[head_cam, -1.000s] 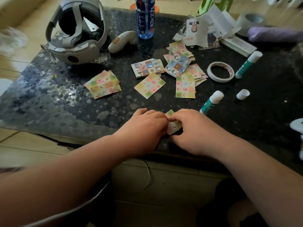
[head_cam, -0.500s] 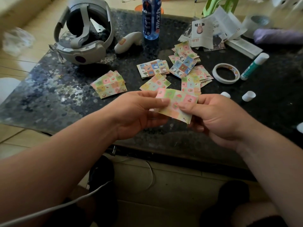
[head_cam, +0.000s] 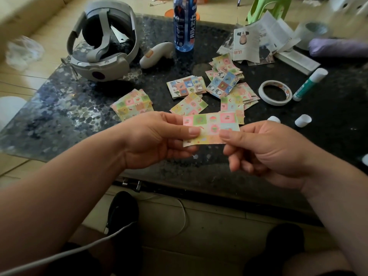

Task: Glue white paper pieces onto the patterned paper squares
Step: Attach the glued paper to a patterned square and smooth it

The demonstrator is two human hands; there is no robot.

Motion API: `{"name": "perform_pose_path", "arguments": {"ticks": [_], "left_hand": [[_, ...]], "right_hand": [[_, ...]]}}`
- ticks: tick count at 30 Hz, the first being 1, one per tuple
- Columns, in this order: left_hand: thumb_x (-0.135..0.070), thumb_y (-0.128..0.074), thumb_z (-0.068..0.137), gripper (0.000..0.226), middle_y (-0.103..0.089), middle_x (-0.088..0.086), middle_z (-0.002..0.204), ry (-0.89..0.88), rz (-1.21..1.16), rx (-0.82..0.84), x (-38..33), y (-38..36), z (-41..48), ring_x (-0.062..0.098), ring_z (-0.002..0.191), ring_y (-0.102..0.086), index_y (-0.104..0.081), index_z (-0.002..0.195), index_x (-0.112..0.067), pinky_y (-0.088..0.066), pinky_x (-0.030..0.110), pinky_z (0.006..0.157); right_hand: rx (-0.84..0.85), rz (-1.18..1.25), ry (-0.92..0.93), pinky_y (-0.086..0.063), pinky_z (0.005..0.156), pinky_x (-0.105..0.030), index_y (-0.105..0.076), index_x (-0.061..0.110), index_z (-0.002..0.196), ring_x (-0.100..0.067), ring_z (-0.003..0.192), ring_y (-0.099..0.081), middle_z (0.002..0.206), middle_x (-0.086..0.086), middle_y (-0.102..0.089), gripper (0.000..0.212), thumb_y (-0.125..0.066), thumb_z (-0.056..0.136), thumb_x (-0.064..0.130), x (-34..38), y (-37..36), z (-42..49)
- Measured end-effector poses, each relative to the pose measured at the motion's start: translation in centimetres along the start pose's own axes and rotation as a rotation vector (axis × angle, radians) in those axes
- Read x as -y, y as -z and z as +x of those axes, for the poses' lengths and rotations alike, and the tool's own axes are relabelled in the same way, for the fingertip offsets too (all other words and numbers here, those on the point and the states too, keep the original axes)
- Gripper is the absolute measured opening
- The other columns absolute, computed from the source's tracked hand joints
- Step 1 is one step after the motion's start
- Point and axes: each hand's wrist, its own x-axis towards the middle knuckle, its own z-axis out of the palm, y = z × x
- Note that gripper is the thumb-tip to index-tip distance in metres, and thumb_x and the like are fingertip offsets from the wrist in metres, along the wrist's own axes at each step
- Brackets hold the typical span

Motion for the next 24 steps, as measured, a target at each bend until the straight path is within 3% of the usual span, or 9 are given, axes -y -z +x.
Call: {"name": "perform_pose_path", "arguments": {"ticks": [3, 6, 11, 17, 20, 24], "left_hand": [[-0.001, -0.067, 0.072, 0.032, -0.071, 0.006, 0.075, -0.002, 0.011, 0.038, 0.0, 0.0, -0.2, 0.012, 0.062, -0.069, -0.068, 0.104, -0.003, -0.06, 0.023, 0.063], [0.003, -0.069, 0.07, 0.03, -0.072, 0.009, 0.082, -0.021, 0.015, 0.002, 0.3, -0.3, -0.1, 0.014, 0.063, -0.067, -0.072, 0.099, -0.003, -0.059, 0.023, 0.061], [0.002, -0.072, 0.066, 0.017, -0.073, 0.015, 0.094, -0.036, 0.03, -0.062, 0.5, -0.2, 0.1, 0.017, 0.073, -0.069, -0.074, 0.083, 0.001, -0.062, 0.026, 0.071], [-0.005, -0.071, 0.074, 0.013, -0.061, 0.008, 0.065, -0.047, 0.039, -0.068, 0.2, -0.5, -0.6, 0.012, 0.054, -0.057, -0.061, 0.077, 0.003, -0.063, 0.035, 0.077], [-0.011, -0.07, 0.079, 0.011, -0.063, 0.008, 0.067, -0.039, 0.046, -0.093, 0.1, -0.2, -0.7, 0.014, 0.055, -0.059, -0.065, 0.073, -0.004, -0.062, 0.036, 0.071], [-0.017, -0.071, 0.079, 0.01, -0.068, 0.012, 0.071, -0.027, 0.045, -0.127, 0.1, 0.3, -0.9, 0.019, 0.049, -0.061, -0.07, 0.083, -0.008, -0.058, 0.032, 0.054]], "right_hand": [[-0.014, 0.019, 0.017, -0.026, 0.032, -0.015, -0.069, 0.002, 0.069, -0.013, 0.038, -0.042, 0.06, -0.018, -0.066, 0.03, -0.07, 0.074, 0.032, -0.2, 0.0, 0.1], [-0.062, 0.048, 0.083, -0.024, 0.032, -0.014, -0.066, -0.002, 0.082, -0.011, 0.041, -0.042, 0.062, -0.013, -0.065, 0.027, -0.071, 0.074, 0.024, -0.5, 0.0, 0.3], [-0.107, 0.116, 0.128, -0.025, 0.032, -0.014, -0.059, -0.001, 0.077, -0.011, 0.042, -0.046, 0.066, -0.016, -0.067, 0.022, -0.069, 0.076, 0.019, -0.6, 0.1, 0.2], [-0.127, 0.092, 0.126, -0.032, 0.032, -0.018, -0.06, -0.002, 0.082, -0.013, 0.04, -0.05, 0.06, -0.014, -0.064, 0.021, -0.061, 0.093, 0.016, -0.5, 0.0, -0.1], [-0.145, 0.052, 0.124, -0.035, 0.032, -0.021, -0.063, -0.002, 0.083, -0.015, 0.04, -0.051, 0.058, -0.013, -0.063, 0.027, -0.058, 0.098, 0.02, -0.4, -0.2, 0.1], [-0.198, -0.094, 0.218, -0.041, 0.038, -0.024, -0.07, -0.003, 0.085, -0.021, 0.046, -0.056, 0.065, -0.016, -0.071, 0.029, -0.058, 0.1, 0.019, -0.6, -0.3, 0.3]]}}
